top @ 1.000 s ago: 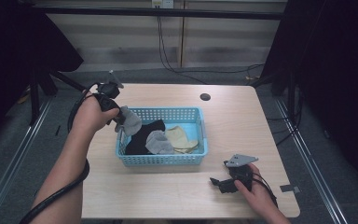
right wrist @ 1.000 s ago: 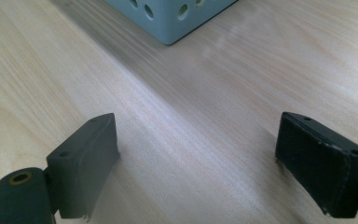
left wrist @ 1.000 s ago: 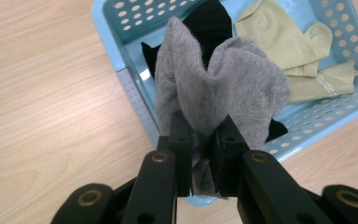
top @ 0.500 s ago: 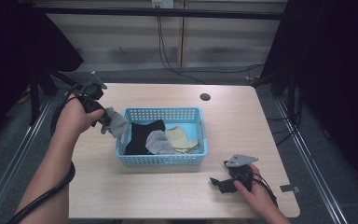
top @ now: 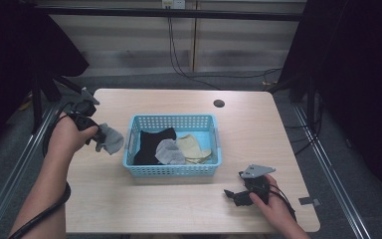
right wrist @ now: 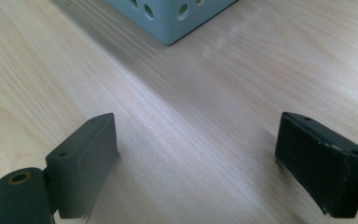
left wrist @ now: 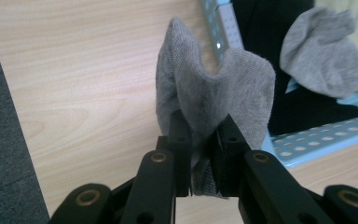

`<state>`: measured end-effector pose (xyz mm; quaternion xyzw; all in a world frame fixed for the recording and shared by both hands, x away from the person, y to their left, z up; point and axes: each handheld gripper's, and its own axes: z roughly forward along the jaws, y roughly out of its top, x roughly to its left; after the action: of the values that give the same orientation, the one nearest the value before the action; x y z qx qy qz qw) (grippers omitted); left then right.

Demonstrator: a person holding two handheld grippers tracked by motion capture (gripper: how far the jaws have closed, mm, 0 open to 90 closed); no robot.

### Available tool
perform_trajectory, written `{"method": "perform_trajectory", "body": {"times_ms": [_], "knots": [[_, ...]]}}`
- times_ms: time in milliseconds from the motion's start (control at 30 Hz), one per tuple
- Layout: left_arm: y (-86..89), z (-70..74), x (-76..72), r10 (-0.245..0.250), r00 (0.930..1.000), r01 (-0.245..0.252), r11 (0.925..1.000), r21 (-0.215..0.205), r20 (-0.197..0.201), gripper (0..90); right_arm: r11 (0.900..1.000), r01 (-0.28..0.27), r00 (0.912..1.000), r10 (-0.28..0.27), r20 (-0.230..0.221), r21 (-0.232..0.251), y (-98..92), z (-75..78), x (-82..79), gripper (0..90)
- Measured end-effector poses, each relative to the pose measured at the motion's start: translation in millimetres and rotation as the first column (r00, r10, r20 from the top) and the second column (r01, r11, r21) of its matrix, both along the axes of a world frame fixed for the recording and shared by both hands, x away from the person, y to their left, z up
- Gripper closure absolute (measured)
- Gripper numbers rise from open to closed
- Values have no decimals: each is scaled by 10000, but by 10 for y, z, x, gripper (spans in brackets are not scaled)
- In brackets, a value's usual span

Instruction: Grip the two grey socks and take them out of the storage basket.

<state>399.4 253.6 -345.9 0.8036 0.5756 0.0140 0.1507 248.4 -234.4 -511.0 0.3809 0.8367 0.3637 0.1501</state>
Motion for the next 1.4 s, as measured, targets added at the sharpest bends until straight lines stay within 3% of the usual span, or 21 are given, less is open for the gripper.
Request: {"method": "perform_trajectory", "body": {"times_ms": [300, 533, 867, 967, 1067, 1167, 1267, 1300, 1400], "knots": [[113, -294, -46, 211, 9992, -206, 9997, 147, -347, 792, 10000, 10, 10000, -10, -9, 3, 1, 0, -1, 122], [99, -436, -67, 174, 9992, -168, 9997, 173, -349, 781, 10000, -6, 10000, 6, 14, -6, 0, -1, 0, 122], [79, -734, -89, 211, 9975, -203, 9997, 136, -671, 778, 10000, 9, 10000, -9, -11, -5, 1, 0, -2, 122], [91, -763, -96, 247, 9971, -231, 9995, 229, -721, 759, 10000, 10, 10000, -10, -12, -2, 1, 0, -2, 122], [93, -763, -102, 253, 9972, -233, 9993, 298, -698, 676, 10000, 8, 10000, -8, -12, -4, 1, 0, -2, 122], [86, -713, -112, 353, 9982, -331, 9985, 445, -493, 635, 10000, 10, 10000, -10, -13, -3, 1, 0, -2, 122], [80, -692, -122, 397, 9975, -381, 9989, 291, -581, 550, 10000, 22, 10000, -22, -21, 2, 1, 0, -3, 122], [70, -653, -133, 392, 9985, -378, 9986, 365, -377, 536, 10000, 14, 10000, -14, -16, -1, 1, 0, -2, 121], [66, -597, -139, 401, 9988, -391, 9986, 362, -282, 506, 10000, 12, 10000, -12, -13, -5, 1, 0, -2, 122]]}}
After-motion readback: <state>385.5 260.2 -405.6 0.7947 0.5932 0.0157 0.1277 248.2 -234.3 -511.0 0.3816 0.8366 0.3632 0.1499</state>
